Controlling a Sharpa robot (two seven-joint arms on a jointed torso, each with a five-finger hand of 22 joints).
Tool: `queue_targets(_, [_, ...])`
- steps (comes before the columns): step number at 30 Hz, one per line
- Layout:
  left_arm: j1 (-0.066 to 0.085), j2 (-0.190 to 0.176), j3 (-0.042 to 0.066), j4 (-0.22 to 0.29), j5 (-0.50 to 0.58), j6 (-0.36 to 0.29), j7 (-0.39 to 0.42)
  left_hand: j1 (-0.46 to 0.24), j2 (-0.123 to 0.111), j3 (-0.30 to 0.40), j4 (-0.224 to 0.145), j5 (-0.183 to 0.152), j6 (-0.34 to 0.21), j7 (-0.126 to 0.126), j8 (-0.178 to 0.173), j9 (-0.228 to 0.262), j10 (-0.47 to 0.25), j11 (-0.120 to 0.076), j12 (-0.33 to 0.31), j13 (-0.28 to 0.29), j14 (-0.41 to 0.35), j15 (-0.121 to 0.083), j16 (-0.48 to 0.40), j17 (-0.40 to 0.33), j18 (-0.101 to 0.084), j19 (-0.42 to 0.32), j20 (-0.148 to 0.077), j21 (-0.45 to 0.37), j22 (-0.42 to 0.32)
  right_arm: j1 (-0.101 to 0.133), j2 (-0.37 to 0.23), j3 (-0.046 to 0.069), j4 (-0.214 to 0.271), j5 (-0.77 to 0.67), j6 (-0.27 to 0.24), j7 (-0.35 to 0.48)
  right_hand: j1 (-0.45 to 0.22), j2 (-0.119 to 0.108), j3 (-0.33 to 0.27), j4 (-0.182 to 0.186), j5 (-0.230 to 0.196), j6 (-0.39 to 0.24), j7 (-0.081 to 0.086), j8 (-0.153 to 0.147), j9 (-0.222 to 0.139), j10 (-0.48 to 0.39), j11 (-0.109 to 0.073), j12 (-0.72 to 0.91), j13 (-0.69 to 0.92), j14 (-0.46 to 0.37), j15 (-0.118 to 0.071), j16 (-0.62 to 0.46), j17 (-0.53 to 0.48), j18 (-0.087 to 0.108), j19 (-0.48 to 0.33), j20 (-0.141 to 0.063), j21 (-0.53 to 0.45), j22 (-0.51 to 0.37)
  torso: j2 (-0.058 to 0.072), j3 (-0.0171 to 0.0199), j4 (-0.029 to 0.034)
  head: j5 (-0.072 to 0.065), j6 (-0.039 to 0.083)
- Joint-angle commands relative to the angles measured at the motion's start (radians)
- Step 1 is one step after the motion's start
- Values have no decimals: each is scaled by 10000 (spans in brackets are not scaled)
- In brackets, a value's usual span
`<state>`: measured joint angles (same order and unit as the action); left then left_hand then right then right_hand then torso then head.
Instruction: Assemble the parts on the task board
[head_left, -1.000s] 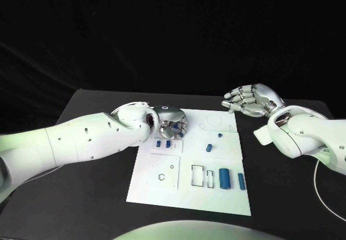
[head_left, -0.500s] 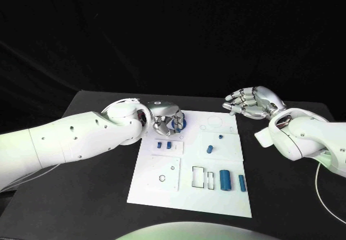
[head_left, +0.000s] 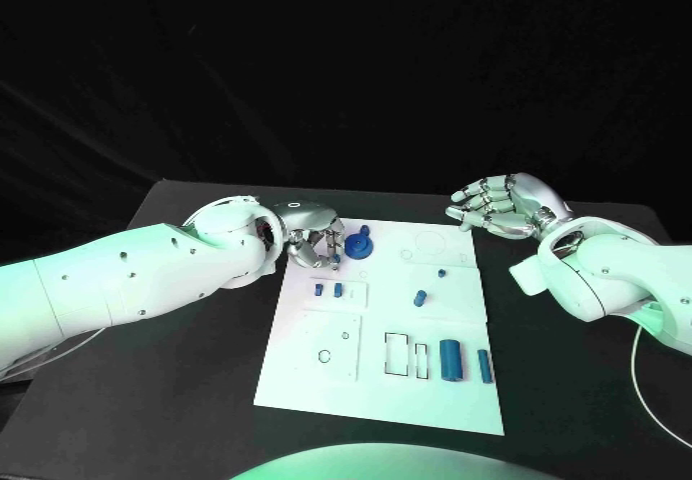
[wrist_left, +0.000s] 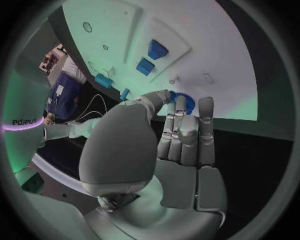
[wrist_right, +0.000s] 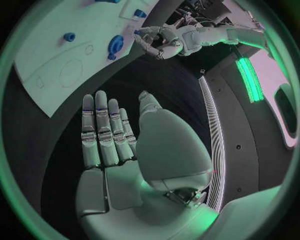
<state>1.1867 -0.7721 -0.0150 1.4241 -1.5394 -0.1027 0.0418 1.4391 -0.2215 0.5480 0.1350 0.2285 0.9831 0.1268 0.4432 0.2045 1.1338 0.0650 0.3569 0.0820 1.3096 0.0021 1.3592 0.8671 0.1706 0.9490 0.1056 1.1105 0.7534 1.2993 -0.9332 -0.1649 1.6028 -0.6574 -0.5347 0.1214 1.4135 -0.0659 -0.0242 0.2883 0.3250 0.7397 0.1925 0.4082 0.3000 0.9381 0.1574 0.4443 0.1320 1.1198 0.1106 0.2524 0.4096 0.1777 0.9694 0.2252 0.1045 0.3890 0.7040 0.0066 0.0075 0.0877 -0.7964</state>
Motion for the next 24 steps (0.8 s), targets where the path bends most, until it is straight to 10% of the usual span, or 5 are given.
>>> queue_targets(1, [-7, -12, -8, -7, 96, 279, -116, -122, -7, 24, 55, 16, 45, -8, -39, -12, 79, 18, -67, -9, 59, 4, 41, -14, 18, 46, 16, 39, 18, -10, 2, 0, -1, -38, 18, 42, 33, 10, 77, 8, 1, -49, 410, -62, -10, 4, 77, -65, -9, -51, 1, -65, -13, 41, -67, -1, -55, -16, 7, -2, 0, 15, -20])
queue_targets(24, [-77, 16, -45, -90, 303, 681, -125, -126, -32, 39, 35, 4, 18, 4, -95, -6, 87, 30, -165, -19, 43, 9, 31, -60, 25, 13, 20, 20, -9, -21, 7, 0, 6, -39, -19, 79, 26, 8, 89, 4, 2, -53, 416, -60, -19, -2, 84, -70, -54, -75, 13, -117, -37, 41, -86, 11, -86, -55, 4, 9, -8, 23, -42])
